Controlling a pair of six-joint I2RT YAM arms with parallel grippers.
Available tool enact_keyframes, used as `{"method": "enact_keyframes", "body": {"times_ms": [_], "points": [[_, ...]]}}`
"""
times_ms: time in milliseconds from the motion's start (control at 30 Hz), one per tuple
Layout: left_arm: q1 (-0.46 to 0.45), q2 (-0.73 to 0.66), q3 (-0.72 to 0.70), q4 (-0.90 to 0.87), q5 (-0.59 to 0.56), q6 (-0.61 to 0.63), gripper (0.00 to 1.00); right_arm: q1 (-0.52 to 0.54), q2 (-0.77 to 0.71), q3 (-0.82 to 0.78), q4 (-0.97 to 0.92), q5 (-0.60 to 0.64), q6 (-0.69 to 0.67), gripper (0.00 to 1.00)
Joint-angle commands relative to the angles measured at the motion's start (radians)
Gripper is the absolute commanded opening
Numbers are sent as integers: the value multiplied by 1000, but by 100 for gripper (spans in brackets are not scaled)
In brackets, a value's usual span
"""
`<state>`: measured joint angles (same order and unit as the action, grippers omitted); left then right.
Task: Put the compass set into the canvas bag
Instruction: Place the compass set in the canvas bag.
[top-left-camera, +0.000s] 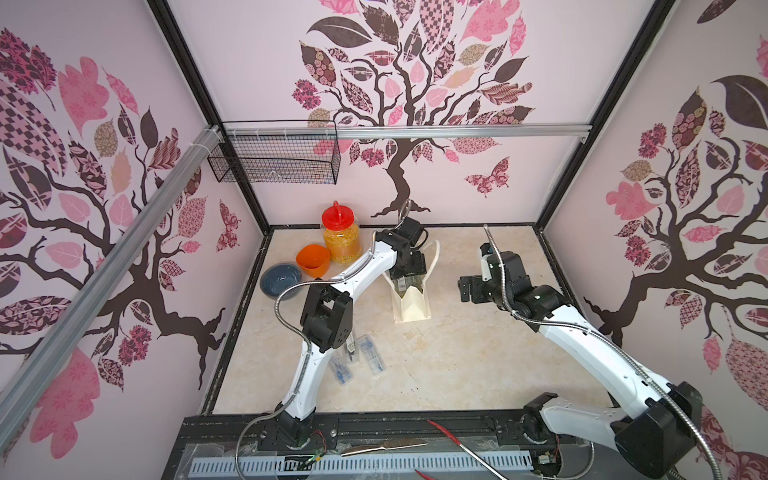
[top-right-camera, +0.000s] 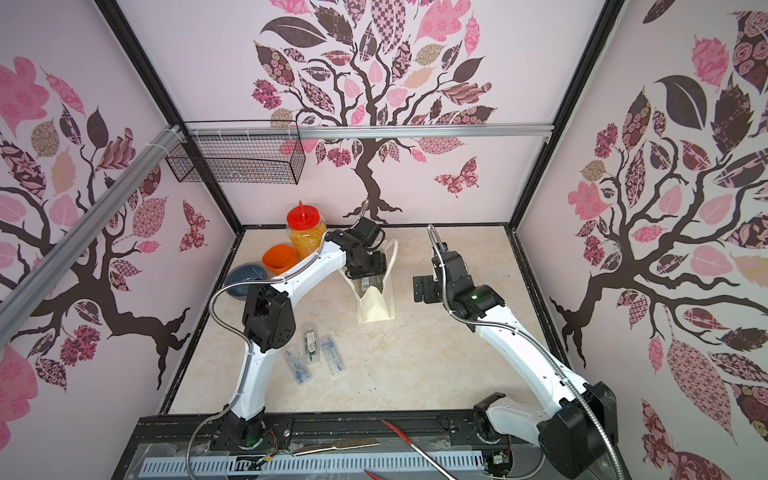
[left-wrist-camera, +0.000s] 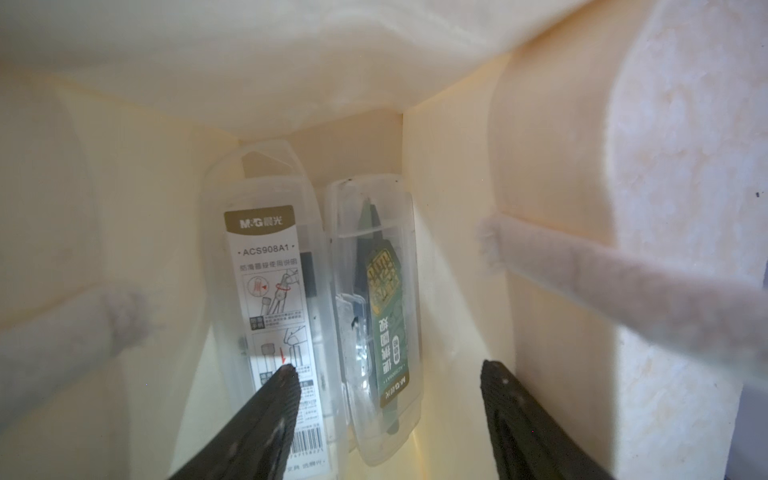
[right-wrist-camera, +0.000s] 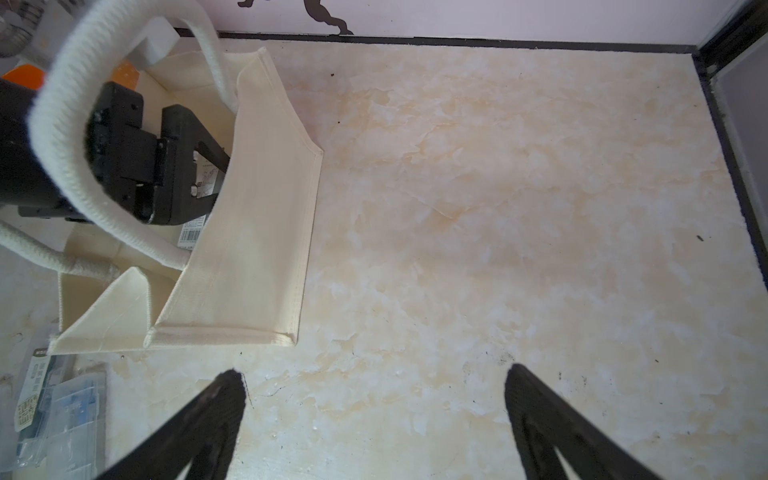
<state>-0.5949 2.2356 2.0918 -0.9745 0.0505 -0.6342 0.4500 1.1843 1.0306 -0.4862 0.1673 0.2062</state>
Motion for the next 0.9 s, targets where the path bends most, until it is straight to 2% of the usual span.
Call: {"method": "enact_keyframes", "body": {"times_ms": [0, 200, 467, 567, 867], "points": [[-1, -75, -19, 15, -7, 5, 77, -4, -34, 11, 11, -6, 8, 100], [-2, -164, 15, -9, -48, 38, 82, -4, -31, 11, 14, -17, 13, 100], [16, -206, 141, -178, -83, 165, 85, -4, -30, 14, 9, -17, 15, 100], [52, -273, 99, -184, -92, 168, 85, -4, -25, 17, 3, -21, 18, 100], [186, -550, -142, -183, -106, 186, 85, -3, -12, 22, -3, -35, 18, 100]]}}
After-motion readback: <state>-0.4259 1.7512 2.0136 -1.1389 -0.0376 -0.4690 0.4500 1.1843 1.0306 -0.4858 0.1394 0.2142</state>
